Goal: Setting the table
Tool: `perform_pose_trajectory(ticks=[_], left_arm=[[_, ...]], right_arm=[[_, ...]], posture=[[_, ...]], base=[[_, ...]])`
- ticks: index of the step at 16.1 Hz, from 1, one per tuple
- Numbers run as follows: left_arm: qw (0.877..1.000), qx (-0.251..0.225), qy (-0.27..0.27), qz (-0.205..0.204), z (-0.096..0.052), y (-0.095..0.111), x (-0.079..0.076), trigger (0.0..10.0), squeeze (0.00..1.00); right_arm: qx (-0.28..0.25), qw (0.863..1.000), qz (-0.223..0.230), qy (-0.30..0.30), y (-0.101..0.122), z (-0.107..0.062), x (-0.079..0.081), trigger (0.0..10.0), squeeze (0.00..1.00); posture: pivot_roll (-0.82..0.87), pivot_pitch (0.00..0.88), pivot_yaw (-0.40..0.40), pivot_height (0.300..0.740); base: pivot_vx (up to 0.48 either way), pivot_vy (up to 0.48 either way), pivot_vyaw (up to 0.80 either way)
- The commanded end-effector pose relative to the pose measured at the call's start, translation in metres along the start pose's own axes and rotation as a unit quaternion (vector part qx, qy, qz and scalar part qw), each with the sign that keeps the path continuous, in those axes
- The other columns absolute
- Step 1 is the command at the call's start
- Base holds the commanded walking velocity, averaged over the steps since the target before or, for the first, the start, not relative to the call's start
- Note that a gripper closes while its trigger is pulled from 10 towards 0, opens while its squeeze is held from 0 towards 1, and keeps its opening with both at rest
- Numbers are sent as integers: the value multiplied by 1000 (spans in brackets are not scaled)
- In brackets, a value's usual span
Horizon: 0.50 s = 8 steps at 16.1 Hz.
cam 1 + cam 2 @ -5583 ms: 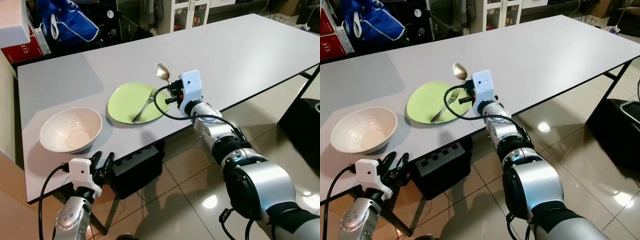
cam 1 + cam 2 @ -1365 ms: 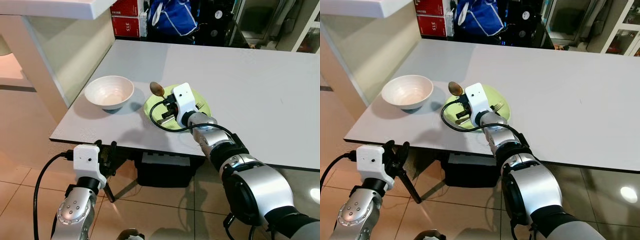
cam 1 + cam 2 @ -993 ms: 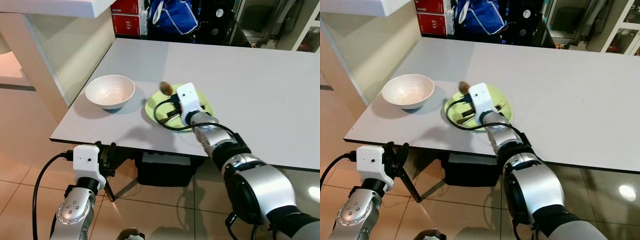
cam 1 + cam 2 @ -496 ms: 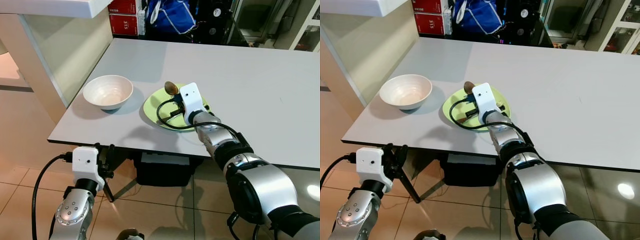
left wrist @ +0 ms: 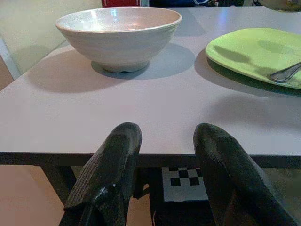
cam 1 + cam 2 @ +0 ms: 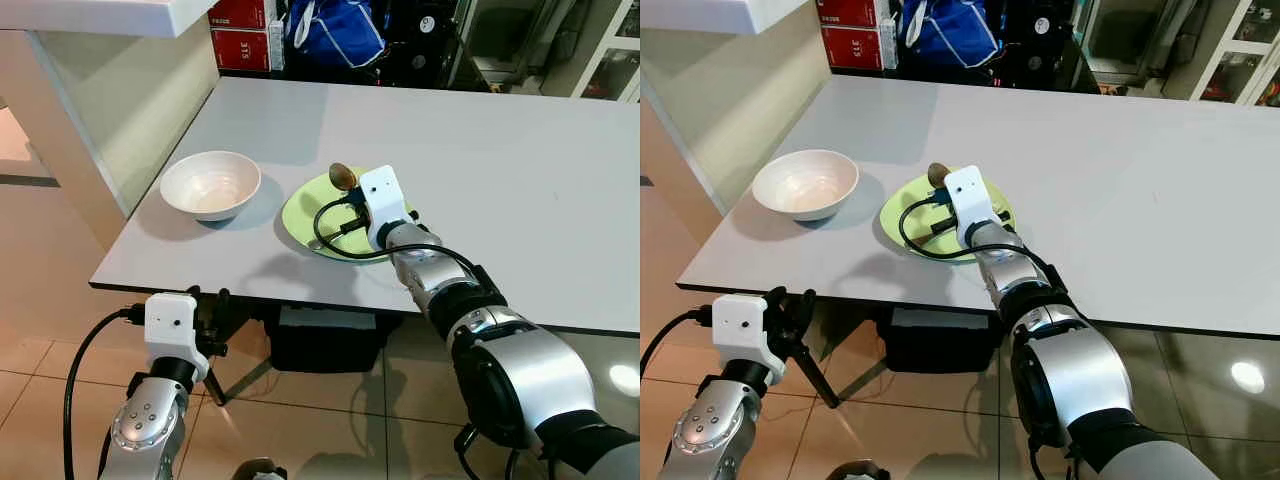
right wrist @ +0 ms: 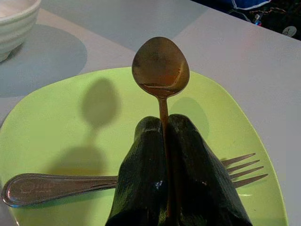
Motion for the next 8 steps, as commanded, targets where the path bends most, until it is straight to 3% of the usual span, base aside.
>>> perform_pose_trajectory(ticks=[1,3,4,5,6,7,8], left_arm=[[1000,1,1,2,1,0,2,10000,0],[1000,2,1,2,1,-2,2,10000,0],[1000,8,7,0,-4,-9,5,10000,0],[1000,10,9,-1,-5,-11,6,10000,0],[1000,13,11,-2,-6,-14,6,10000,0],[1000,14,11,-2,-6,-16,5,10000,0],[1000,15,12,-2,-7,-17,5,10000,0]], right_arm=[[13,1000,1,-3,-5,-1,-1,10000,0],[15,1000,0,-5,-6,-1,-1,10000,0],[52,999,-6,1,-26,-3,7,10000,1000],[63,998,-8,2,-31,-5,10,10000,1000],[71,997,-11,-4,-35,-5,10,10000,725],[71,997,-12,-7,-35,-5,10,10000,0],[72,997,-12,-10,-35,-5,9,9333,0]], posture=[[178,0,-1,740],[178,0,-1,740],[208,0,-24,740],[209,0,-25,740],[211,0,-25,740],[211,0,-24,740],[211,0,-24,740]], base=[[0,0,0],[0,0,0],[0,0,0],[0,0,0],[0,0,0],[0,0,0],[0,0,0]])
Point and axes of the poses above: a point about 5 cm out from each wrist's last joint towards the gripper, its own z axis pointing out of the wrist towards the gripper, its own y axis along the axis of the wrist's last joint, x = y × z, the point moved 2 cm from there along z, pointing out of the wrist towards the gripper
